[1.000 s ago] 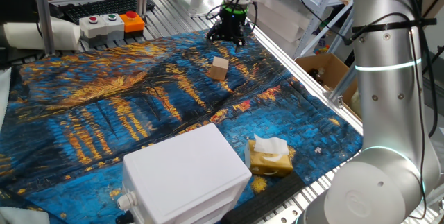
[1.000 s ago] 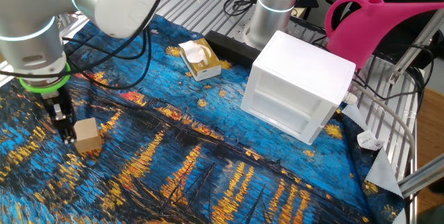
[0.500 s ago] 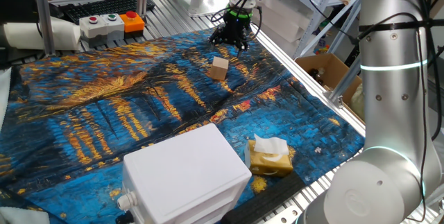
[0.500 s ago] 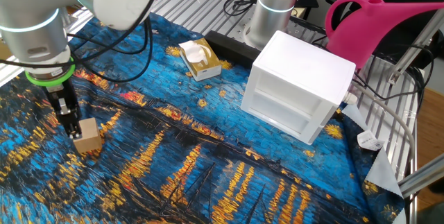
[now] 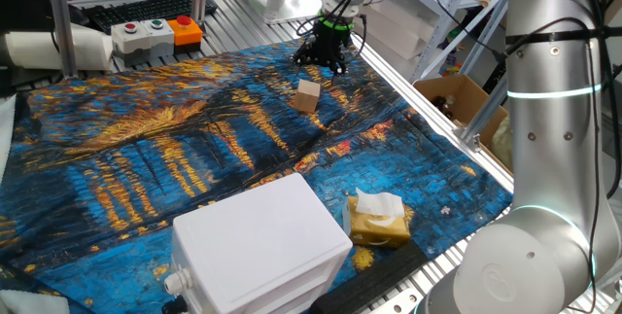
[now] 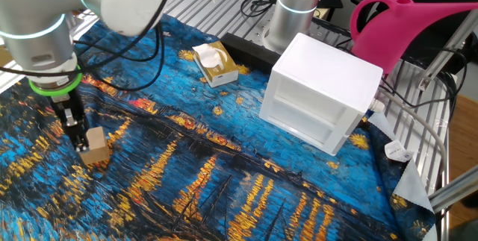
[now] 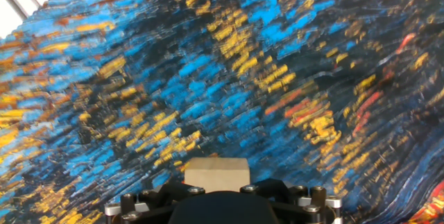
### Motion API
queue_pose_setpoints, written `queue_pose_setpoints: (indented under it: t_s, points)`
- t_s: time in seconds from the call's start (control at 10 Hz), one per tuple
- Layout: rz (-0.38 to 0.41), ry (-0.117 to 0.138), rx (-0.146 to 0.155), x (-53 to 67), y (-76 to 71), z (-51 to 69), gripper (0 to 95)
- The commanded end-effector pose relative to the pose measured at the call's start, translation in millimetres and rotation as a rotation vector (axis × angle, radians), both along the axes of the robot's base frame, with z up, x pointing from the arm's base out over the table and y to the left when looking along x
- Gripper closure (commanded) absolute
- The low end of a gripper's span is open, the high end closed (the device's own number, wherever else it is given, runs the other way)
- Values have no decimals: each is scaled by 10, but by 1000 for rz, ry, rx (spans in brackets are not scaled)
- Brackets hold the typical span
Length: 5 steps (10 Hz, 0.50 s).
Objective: Pick up the small block on the left and move it to the right
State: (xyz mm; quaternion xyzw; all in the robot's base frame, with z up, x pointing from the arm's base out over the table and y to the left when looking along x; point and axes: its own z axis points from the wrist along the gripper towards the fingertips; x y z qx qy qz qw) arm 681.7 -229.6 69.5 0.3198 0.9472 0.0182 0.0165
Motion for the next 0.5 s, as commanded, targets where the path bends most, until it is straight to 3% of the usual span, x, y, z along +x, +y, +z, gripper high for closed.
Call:
queue_pose_setpoints:
  t_s: [0.1,0.5]
  points:
    - [-6,2,9,6,7,-33,0]
    - [-6,-13,9,-9,24,-107,0]
